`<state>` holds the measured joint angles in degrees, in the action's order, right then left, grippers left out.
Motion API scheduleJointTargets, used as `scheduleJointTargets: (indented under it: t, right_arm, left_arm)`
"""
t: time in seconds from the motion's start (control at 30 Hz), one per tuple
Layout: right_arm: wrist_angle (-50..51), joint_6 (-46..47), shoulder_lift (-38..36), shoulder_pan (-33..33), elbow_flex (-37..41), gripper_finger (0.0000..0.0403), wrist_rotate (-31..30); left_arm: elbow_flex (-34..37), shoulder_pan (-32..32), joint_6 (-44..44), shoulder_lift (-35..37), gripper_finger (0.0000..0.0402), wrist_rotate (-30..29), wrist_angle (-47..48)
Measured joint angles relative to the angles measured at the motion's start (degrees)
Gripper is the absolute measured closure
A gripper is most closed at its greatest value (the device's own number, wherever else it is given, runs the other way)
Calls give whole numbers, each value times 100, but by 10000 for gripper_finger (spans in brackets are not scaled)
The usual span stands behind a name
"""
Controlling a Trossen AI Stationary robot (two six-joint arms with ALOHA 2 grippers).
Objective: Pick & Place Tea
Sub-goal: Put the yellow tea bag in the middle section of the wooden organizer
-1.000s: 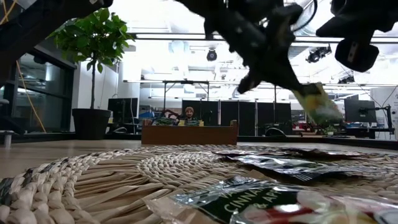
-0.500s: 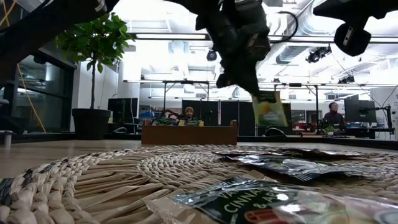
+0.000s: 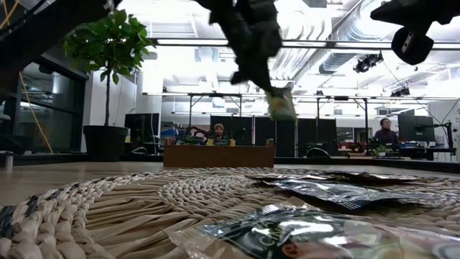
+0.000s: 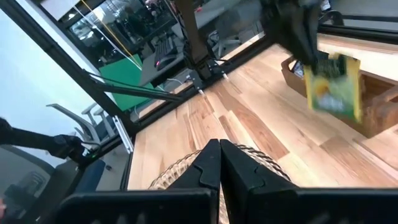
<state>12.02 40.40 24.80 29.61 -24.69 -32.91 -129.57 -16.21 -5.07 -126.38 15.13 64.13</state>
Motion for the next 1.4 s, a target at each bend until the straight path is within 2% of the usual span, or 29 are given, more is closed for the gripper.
scheduleJointTargets:
  t: [0.17,0.27,0.37,0.53,0.77,0.9,1.13,1.33,1.4]
  right_arm:
    - [275,1,-140,0,0,403,23]
    - [454,2,-236,2,0,403,45]
    - [525,-15,-286,0,0,403,97]
    - [629,-94,-364,2,0,403,170]
    - [621,-242,-507,1,0,403,169]
    - [625,-338,-587,1,0,403,166]
    - [640,-340,-614,0,0,403,219]
    - [668,-330,-615,2,0,403,173]
    - [668,-325,-614,0,0,403,122]
  left_arm:
    - [2,-108,36,459,401,-79,171]
    - [-34,-101,-56,628,401,-202,-260]
    - [8,-105,-175,842,401,-283,-84]
    - [-15,57,-418,878,401,-557,-201]
    - [74,519,-742,871,401,-578,-660]
    - [869,814,-1250,837,401,-398,-1992]
    - [2308,1030,-1772,892,401,-421,-2728]
    - [3502,830,-1827,1756,401,-386,-3349]
    - [3996,705,-1873,2001,401,-343,-3875]
